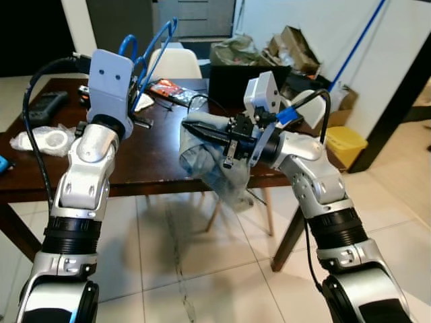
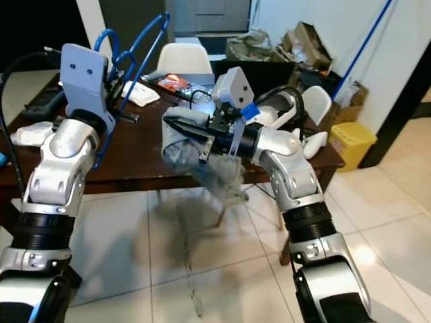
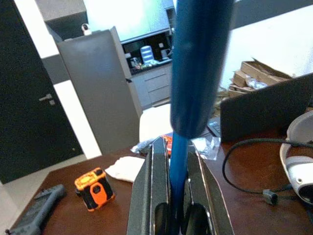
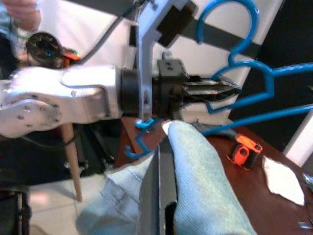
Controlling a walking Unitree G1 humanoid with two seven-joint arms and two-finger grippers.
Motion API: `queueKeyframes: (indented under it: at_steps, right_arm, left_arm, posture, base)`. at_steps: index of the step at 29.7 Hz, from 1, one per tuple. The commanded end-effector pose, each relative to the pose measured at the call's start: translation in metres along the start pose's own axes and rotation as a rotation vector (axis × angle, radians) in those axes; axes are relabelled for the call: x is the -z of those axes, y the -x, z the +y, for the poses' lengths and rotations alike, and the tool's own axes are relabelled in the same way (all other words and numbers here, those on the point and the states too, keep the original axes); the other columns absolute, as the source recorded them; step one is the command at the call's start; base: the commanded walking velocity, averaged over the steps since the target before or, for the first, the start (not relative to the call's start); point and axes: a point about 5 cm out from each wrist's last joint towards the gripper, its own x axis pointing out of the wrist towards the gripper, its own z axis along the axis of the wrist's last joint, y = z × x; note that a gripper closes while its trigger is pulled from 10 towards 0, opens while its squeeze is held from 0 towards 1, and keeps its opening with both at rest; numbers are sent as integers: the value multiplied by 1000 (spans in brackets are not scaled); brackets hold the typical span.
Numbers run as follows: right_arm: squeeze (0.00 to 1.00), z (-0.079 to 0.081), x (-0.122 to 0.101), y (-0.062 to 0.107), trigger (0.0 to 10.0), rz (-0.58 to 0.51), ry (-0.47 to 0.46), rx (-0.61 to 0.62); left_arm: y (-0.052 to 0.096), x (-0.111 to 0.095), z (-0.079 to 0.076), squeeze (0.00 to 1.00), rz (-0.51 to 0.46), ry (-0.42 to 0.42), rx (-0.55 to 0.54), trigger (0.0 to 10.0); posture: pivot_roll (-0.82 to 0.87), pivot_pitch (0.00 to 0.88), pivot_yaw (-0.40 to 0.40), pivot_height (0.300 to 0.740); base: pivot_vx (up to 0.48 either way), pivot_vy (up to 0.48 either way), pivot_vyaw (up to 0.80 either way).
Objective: Hang hanger
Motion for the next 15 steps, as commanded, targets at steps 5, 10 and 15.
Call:
queueKeyframes:
  at_steps: [5,10,15]
  right_arm:
    - [0,4,-15,-6,10000,-54,33,-57]
    - [0,-1,-19,-12,10000,-74,12,10]
    - [0,-3,-22,-20,10000,-73,14,78]
  left_arm:
    - [-1,-9,8,0,-24,-26,-38,10000]
    - [-1,-12,6,0,-30,-22,-33,10000]
    - [-1,-14,5,0,-29,-20,-29,10000]
  posture:
    - [48,0,-16,740]
    - [48,0,-15,740]
    - [47,0,-13,740]
  base:
    - [323,0,756]
    - [317,0,151]
    - [422,0,0]
